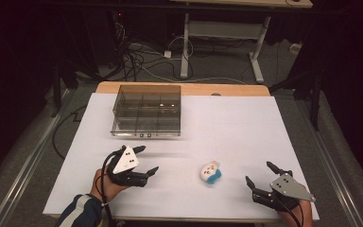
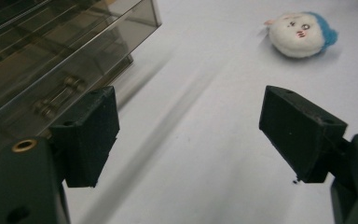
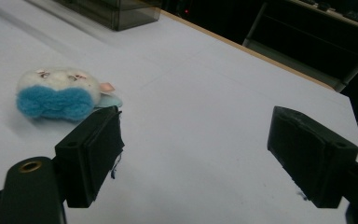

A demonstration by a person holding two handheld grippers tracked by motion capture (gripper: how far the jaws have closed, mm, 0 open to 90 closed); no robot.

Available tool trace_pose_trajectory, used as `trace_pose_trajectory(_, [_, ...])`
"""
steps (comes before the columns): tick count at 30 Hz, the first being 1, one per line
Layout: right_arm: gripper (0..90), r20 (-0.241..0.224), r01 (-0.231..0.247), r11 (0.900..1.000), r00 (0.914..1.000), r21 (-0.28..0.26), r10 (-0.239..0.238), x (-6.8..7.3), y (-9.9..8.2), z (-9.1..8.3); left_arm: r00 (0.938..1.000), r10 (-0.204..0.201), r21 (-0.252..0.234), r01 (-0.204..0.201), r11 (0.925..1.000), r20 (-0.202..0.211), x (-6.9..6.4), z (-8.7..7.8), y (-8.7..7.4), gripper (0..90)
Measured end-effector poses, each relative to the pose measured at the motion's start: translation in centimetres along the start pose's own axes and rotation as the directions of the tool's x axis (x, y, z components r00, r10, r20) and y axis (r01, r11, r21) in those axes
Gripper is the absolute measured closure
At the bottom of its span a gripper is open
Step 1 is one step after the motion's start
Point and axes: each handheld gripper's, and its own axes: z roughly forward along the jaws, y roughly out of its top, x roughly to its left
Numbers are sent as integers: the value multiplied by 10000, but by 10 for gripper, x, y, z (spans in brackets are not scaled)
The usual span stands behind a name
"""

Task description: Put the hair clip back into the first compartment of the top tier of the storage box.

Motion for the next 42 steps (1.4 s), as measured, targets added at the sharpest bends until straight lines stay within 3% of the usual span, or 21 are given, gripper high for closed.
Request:
trace_pose_trajectory(8, [182, 15, 38, 10000, 10000, 89, -38, -1, -1, 0, 9981, 192, -66, -188, 9998, 581, -7, 21, 21, 194])
trace_pose_trajectory(15, [181, 104, 25, 10000, 9999, 91, -26, -1, -1, 1, 9894, 526, -101, -517, 9986, 1353, -23, 47, 44, 194])
trace_pose_trajectory(17, [181, 120, -8, 10000, 9999, 79, 7, -2, -2, 1, 9841, 621, 39, -636, 9980, 1661, -33, 60, 53, 194])
trace_pose_trajectory(21, [181, 114, -50, 10000, 9999, 80, 49, -2, -2, 1, 9794, 690, 364, -772, 9963, 1896, -43, 75, 60, 193])
trace_pose_trajectory(22, [180, 122, -31, 10000, 9999, 93, 29, -2, -2, 1, 9735, 667, 508, -796, 9955, 2186, -50, 85, 65, 193])
trace_pose_trajectory(23, [180, 122, -31, 10000, 9999, 93, 29, -2, -2, 1, 9735, 667, 508, -796, 9955, 2186, -50, 85, 65, 193])
trace_pose_trajectory(28, [173, 134, -105, 9999, 9999, 93, 104, -3, -3, 2, 9629, 291, 1063, -596, 9925, 2681, -66, 115, 73, 191])
trace_pose_trajectory(30, [173, 116, -117, 9998, 9999, 130, 116, -2, -3, 2, 9591, 194, 1259, -572, 9904, 2824, -72, 126, 75, 127])
trace_pose_trajectory(32, [173, 88, -82, 9998, 9999, 157, 80, -1, -3, 2, 9607, 205, 1364, -604, 9888, 2769, -76, 129, 75, 129])
trace_pose_trajectory(33, [173, 65, -55, 9999, 10000, 160, 54, -1, -3, 2, 9643, 229, 1645, -684, 9840, 2640, -80, 136, 75, 129])
trace_pose_trajectory(35, [173, 24, -13, 9999, 10000, 164, 13, 0, -3, 2, 9631, 2, 1825, -512, 9819, 2691, -83, 143, 74, 130])
trace_pose_trajectory(40, [173, 41, 65, 9998, 10000, 176, -66, 0, -3, 3, 9596, -112, 2214, -535, 9737, 2811, -86, 153, 71, 153])
trace_pose_trajectory(42, [174, 171, 67, 9998, 9998, 173, -70, 0, -3, 3, 9594, -177, 2300, -495, 9719, 2815, -86, 155, 72, 220])
